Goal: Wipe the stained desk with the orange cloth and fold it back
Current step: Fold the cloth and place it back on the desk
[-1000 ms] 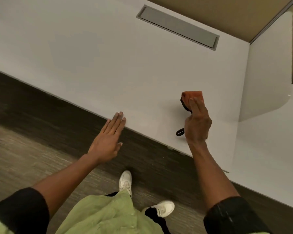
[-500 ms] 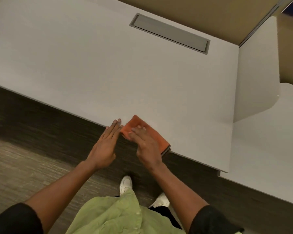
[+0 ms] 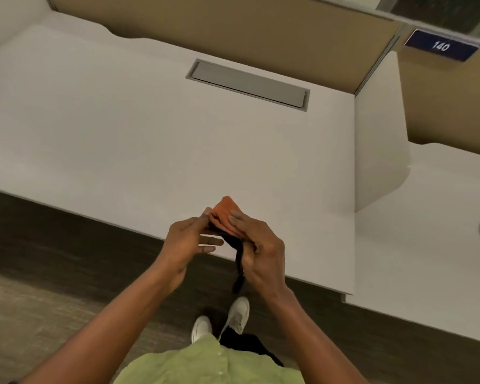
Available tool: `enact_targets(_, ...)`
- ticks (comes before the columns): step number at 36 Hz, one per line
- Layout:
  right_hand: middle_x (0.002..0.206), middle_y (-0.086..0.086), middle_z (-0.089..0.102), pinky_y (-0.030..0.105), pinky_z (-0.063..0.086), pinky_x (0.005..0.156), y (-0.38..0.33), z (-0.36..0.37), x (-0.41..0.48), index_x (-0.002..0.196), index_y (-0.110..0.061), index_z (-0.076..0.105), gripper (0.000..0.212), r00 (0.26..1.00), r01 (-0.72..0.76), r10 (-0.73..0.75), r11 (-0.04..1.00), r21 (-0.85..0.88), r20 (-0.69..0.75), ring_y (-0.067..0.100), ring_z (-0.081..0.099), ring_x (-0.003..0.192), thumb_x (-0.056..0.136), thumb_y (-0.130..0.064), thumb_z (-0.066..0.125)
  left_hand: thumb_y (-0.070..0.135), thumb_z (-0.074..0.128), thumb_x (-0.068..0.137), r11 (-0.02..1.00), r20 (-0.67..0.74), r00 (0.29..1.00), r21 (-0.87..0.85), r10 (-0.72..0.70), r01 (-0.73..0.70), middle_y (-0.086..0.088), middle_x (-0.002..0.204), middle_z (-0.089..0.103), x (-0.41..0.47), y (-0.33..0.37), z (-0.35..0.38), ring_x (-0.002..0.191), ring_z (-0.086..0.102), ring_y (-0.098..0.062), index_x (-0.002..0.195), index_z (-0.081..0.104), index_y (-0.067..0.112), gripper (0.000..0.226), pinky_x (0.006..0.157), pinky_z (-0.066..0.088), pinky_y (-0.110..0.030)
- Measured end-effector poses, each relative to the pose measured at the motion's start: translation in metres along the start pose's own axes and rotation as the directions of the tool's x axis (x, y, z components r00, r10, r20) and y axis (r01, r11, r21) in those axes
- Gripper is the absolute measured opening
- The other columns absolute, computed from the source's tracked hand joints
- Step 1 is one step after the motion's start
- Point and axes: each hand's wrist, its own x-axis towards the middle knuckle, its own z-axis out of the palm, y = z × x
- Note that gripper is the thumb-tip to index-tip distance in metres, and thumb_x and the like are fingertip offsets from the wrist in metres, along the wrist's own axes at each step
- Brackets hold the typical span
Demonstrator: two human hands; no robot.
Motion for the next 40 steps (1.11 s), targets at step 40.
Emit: enact_targets(40,0.096,-0.014,0.075,0.011,0.052,0.071,0.045,-0.095,0.142,0.101,-0.025,0.074,0.008,0.964,-0.232,0.245,0.965,0.124,-0.104,0.003,0.07,0.093,0.095,-0.022,0.077,0.034,0.076,0.1,0.773,-0.257,0.844,0.581,0.47,-0.254,0.011,0.1,0.074,0.026,0.112,0.026,0.061,0.078,-0.008,0.1,0.073,0.029,0.006,0.054,0.056,-0.013)
